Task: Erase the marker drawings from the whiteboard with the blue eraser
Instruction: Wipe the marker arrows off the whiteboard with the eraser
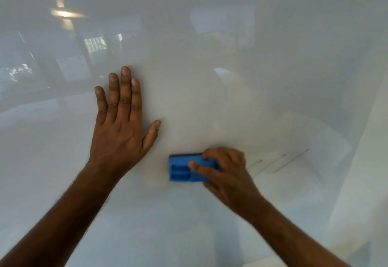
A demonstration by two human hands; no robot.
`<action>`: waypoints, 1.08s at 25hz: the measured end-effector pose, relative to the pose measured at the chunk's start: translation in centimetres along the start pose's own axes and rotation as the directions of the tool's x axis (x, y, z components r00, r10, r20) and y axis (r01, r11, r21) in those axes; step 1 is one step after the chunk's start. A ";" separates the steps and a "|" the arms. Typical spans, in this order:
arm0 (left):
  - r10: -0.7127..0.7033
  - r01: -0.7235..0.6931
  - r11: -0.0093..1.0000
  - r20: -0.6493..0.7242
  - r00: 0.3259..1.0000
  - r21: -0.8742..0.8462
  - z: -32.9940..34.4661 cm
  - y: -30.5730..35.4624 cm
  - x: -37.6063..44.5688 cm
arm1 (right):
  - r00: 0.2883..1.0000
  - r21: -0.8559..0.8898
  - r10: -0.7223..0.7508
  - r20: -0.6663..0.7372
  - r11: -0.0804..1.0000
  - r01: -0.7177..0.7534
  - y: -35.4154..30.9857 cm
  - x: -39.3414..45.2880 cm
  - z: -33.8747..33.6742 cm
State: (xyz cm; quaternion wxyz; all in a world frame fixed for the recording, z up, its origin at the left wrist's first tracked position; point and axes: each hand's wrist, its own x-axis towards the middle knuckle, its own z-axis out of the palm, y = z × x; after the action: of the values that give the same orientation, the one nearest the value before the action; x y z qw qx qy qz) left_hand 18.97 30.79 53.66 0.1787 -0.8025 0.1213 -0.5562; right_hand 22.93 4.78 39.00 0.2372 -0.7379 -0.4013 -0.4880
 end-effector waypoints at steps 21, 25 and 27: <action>-0.049 0.049 0.998 -0.001 0.999 -0.050 1.0 4.9 1.9 | 0.997 -0.055 0.042 0.068 0.998 -0.039 6.4 -4.4 -4.3; -0.029 0.029 0.998 0.005 1.000 -0.064 1.3 5.6 2.0 | 0.972 -0.116 -0.076 0.223 0.988 0.104 6.5 -9.6 -2.3; -0.025 0.025 0.997 0.004 1.000 -0.069 1.3 5.8 2.1 | 0.959 -0.168 -0.117 0.257 0.972 0.164 7.9 -11.8 -2.6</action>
State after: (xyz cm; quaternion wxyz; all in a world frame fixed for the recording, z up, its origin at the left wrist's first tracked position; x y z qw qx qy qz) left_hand 20.96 24.93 52.55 0.1440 -0.8105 0.1301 -0.5526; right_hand 25.68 -5.91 29.71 0.0800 -0.7810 -0.4314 -0.4444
